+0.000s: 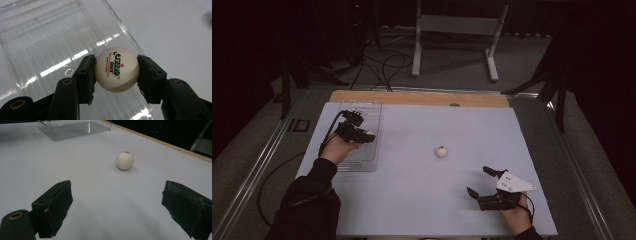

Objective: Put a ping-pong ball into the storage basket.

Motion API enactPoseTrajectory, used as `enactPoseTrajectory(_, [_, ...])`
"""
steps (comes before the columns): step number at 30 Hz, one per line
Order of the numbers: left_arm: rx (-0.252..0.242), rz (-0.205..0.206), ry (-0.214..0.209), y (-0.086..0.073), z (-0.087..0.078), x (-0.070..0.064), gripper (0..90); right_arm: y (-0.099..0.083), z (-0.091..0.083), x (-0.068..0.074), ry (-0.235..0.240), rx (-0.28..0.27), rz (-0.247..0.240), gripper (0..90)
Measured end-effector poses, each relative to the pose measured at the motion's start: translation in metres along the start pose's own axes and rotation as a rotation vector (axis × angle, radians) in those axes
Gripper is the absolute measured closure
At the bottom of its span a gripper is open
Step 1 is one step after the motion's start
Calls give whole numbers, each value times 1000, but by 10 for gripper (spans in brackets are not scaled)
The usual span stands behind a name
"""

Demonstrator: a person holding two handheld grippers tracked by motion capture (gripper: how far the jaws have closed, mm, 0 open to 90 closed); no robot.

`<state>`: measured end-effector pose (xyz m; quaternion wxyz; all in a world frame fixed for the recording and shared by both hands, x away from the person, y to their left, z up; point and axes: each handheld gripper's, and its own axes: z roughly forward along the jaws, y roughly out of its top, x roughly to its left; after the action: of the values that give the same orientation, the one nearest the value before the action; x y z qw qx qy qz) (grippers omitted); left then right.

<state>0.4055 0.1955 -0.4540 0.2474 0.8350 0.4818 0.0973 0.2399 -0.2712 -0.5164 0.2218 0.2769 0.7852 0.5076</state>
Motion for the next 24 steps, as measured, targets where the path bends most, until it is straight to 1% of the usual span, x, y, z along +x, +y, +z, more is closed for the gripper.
enactPoseTrajectory(2, [23, 4, 7, 0, 3, -1, 520, 0, 0, 0, 0, -1, -1, 94])
enactPoseTrajectory(3, [23, 4, 7, 0, 3, -1, 520, 0, 0, 0, 0, -1, -1, 94])
enactPoseTrajectory(4, [30, -8, -9, 1, 5, -1, 519, 0, 0, 0, 0, 0, -1, 94])
enactPoseTrajectory(5, [35, -7, 2, 1, 6, -1, 519, 0, 0, 0, 1, 0, 0, 94])
enactPoseTrajectory(11, [43, -20, -2, 1, 7, -1, 515, 0, 0, -1, 0, 3, -2, 94])
enactPoseTrajectory(16, [29, -39, -8, 2, 4, 0, 509, -1, 1, -1, -1, 12, -1, 94])
enactPoseTrajectory(18, [25, -55, -1, 2, 3, 1, 440, -1, 1, -1, -2, 12, -2, 94])
enactPoseTrajectory(19, [25, -55, -1, 2, 3, 1, 421, -1, 1, -1, -2, 11, -2, 94])
enactPoseTrajectory(20, [20, -61, -5, 3, 3, 1, 421, -1, 1, -1, -2, 11, -2, 94])
enactPoseTrajectory(21, [16, -75, 19, 3, 1, 2, 364, -1, 1, -1, -3, 11, -2, 94])
enactPoseTrajectory(22, [8, -82, 11, 3, 0, 3, 356, -1, 1, -2, -2, 11, -1, 94])
enactPoseTrajectory(23, [8, -82, 11, 3, 0, 3, 327, -1, 1, -2, -2, 11, -1, 94])
enactPoseTrajectory(24, [4, -86, 15, 4, -2, 3, 326, -1, 1, -2, -2, 12, 0, 94])
